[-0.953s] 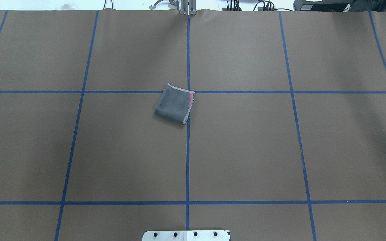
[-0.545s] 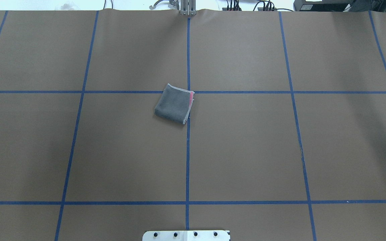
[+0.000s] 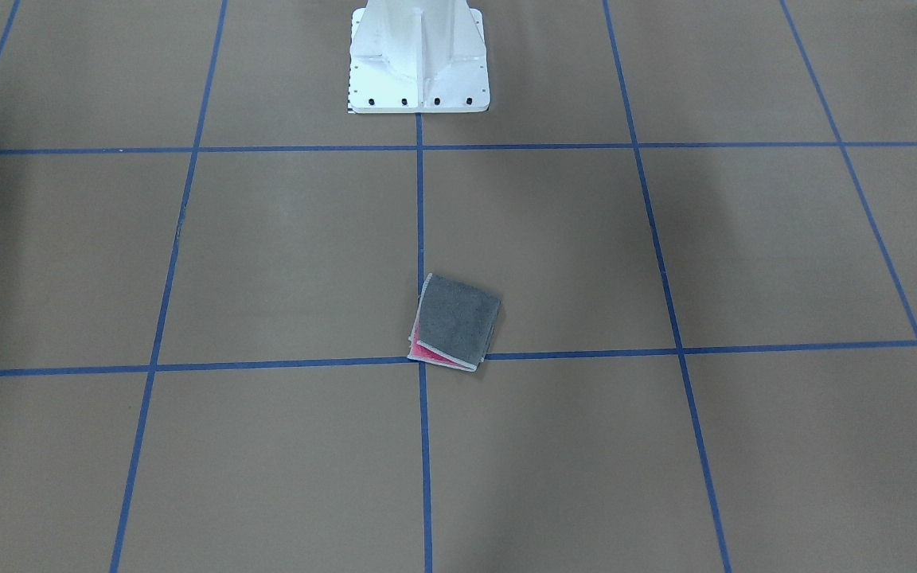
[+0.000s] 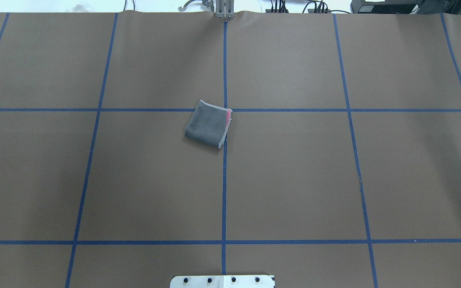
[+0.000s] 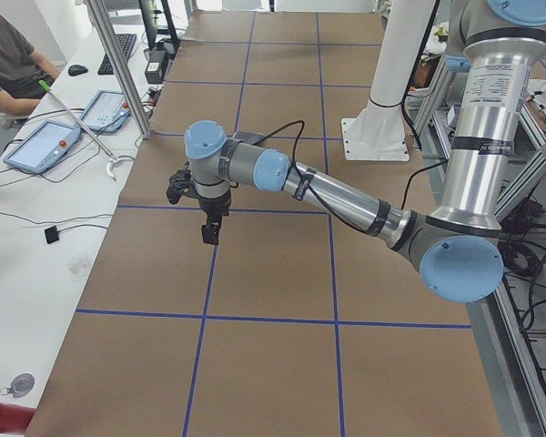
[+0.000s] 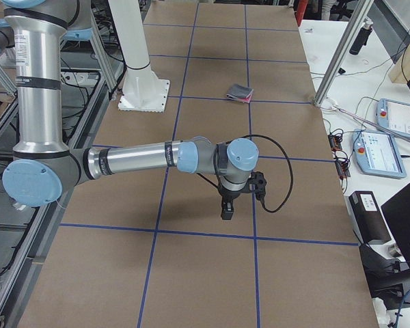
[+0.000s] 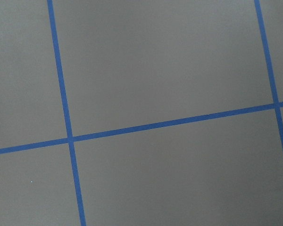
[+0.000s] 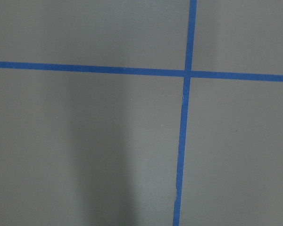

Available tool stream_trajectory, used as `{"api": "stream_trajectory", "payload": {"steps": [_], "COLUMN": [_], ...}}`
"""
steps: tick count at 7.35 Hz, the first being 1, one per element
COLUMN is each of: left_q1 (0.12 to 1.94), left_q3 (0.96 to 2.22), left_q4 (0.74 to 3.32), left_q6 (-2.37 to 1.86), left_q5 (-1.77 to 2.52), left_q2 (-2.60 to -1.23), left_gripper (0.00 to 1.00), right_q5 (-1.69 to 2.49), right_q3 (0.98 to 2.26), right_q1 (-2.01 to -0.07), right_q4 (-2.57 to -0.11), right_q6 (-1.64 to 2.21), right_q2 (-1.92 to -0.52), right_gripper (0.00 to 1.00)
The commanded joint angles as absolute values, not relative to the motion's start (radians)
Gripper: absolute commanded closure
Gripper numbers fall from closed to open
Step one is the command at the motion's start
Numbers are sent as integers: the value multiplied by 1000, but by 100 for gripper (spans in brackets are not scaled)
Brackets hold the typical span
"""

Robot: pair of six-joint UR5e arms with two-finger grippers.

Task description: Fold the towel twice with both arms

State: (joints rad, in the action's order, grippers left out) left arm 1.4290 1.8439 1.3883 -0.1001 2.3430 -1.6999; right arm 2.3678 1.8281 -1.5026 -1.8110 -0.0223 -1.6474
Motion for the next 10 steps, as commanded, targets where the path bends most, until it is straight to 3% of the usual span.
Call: {"api": "stream_trajectory", "payload": {"steps": [1, 5, 7, 10], "left_q1": [1431, 1431, 1440, 1476], "left_q3": [1824, 1812, 1822, 1813], "left_q4": [1390, 1410, 1410, 1413], "left_q6": [-101, -95, -97, -91], "left_q5": [2344, 2344, 2345, 2345], "left_q2": [-1701, -1701, -1700, -1657], "left_gripper": [0, 0, 0, 0], "right_q5": [2356, 2301, 2301, 2301], "right_q3": [2032, 2042, 1940, 1916], "right_q1": [-1544, -1594, -1565, -1549], "right_q4": [-1996, -2048, -2045, -2043], "right_q6": [-21, -34, -23, -23], "right_q2": [-1746, -1717, -1593, -1583], "right_gripper": [0, 0, 0, 0]}}
